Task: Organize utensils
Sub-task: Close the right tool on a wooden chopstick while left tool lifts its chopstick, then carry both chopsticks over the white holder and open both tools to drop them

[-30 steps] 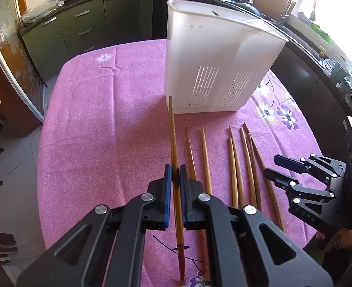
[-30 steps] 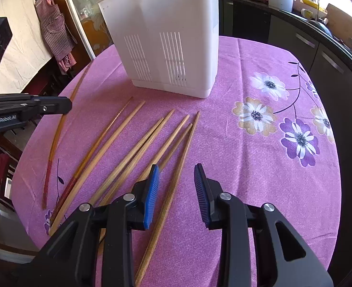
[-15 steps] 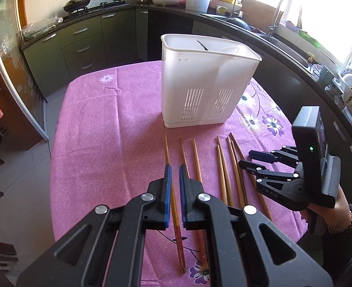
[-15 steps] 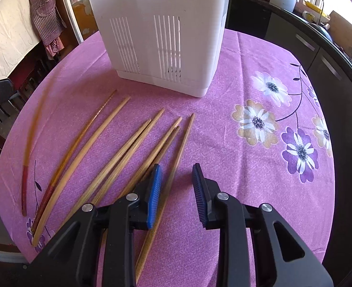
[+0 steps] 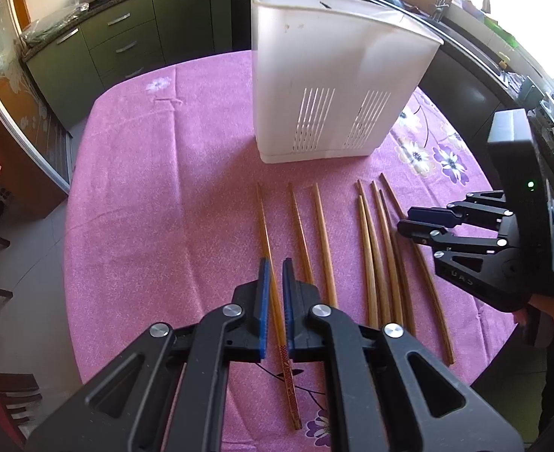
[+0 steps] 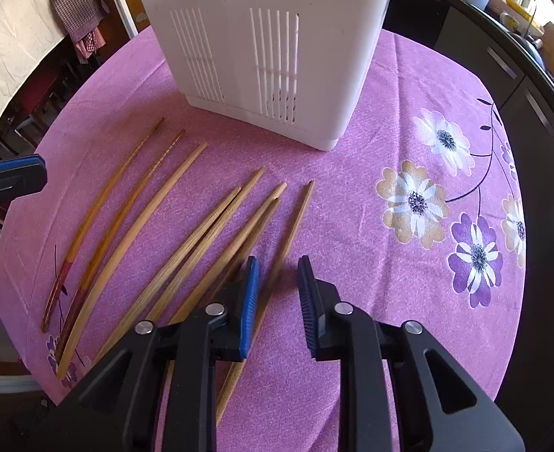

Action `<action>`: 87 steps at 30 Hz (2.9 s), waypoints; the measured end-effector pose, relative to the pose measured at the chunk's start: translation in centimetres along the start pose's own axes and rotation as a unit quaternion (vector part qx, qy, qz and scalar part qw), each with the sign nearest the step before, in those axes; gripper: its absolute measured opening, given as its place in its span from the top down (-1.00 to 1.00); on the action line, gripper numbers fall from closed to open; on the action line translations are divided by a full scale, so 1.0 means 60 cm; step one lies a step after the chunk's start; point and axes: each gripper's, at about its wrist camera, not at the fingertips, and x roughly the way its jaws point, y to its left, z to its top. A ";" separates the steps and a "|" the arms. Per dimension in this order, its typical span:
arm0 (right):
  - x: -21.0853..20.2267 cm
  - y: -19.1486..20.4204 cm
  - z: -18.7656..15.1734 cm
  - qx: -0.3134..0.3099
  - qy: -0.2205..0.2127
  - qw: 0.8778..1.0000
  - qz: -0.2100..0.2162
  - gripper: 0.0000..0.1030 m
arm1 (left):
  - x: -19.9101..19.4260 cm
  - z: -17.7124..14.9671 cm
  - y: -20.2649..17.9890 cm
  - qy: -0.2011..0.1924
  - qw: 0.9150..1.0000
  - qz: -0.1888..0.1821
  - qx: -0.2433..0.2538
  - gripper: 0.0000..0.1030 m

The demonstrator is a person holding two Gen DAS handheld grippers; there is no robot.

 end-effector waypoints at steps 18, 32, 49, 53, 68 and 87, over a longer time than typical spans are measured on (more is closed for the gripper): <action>-0.089 -0.040 -0.027 0.014 -0.040 0.999 0.022 0.88 | 0.108 0.051 0.013 0.118 0.993 0.010 -0.014 0.72; -0.117 -0.045 -0.031 0.017 -0.058 0.997 0.037 0.88 | 0.129 0.054 -0.009 0.141 0.990 0.028 -0.003 0.87; -0.267 -0.033 -0.065 0.020 -0.180 0.982 0.048 0.88 | -0.130 0.026 0.016 -0.016 1.000 0.016 0.016 0.88; -0.287 -0.025 -0.086 0.014 -0.195 0.980 0.040 0.88 | -0.168 -0.003 0.024 -0.042 0.999 0.014 0.022 0.88; -0.311 -0.021 -0.115 0.015 -0.206 0.978 0.033 0.88 | -0.199 -0.051 0.030 -0.069 0.997 0.017 0.033 0.88; -0.501 -0.050 0.043 0.033 -0.322 0.942 0.086 0.88 | -0.341 0.092 0.006 -0.169 0.984 -0.010 0.047 0.88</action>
